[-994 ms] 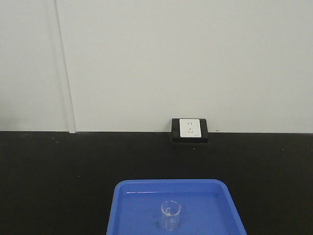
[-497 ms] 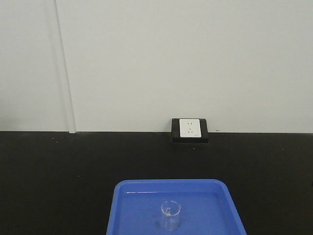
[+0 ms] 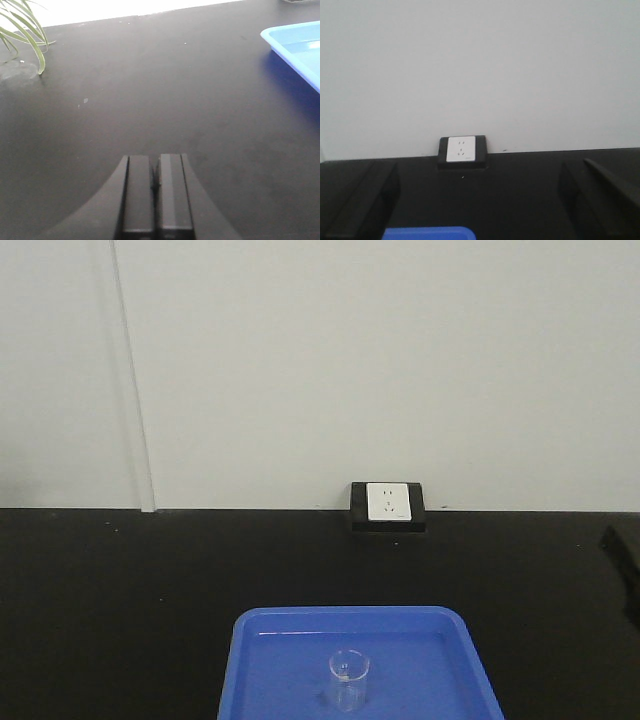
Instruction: Move beaker to silver tray on left bench
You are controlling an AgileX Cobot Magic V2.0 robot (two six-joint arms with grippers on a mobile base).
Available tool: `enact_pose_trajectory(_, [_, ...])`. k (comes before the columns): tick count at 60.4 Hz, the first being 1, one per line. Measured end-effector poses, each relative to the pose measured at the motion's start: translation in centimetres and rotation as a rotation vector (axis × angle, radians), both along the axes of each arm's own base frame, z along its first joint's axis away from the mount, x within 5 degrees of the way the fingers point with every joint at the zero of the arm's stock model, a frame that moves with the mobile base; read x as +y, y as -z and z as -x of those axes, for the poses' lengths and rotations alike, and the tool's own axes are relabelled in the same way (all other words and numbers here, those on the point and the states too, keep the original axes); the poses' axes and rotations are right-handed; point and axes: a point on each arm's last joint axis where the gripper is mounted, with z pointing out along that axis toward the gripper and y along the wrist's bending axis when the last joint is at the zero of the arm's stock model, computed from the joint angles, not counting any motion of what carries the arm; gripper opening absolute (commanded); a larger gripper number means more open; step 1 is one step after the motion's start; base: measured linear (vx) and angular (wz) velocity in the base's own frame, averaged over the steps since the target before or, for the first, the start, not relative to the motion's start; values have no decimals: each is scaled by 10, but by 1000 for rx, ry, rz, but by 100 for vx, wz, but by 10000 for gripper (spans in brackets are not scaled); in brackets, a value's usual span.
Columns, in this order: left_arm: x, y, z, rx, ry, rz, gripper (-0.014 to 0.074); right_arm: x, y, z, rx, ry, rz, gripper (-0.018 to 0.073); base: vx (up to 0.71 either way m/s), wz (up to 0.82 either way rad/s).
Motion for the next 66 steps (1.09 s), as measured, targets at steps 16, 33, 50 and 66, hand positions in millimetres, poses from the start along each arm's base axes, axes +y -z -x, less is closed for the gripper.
enact_pose_trajectory(16, [0,0,0,0,0,0,1,49,60,-45,217,-243,190,582,0,0])
enact_pose_trajectory(33, [0,0,0,0,0,0,1,86,139,-86,274,-426,205,557,0,0])
enact_pose_trajectory(50, [0,0,0,0,0,0,1,101,188,-106,229,-507,137,557,0,0])
enact_pose_trajectory(66, [0,0,0,0,0,0,1,118,205,-137,219,-587,136,557,0,0])
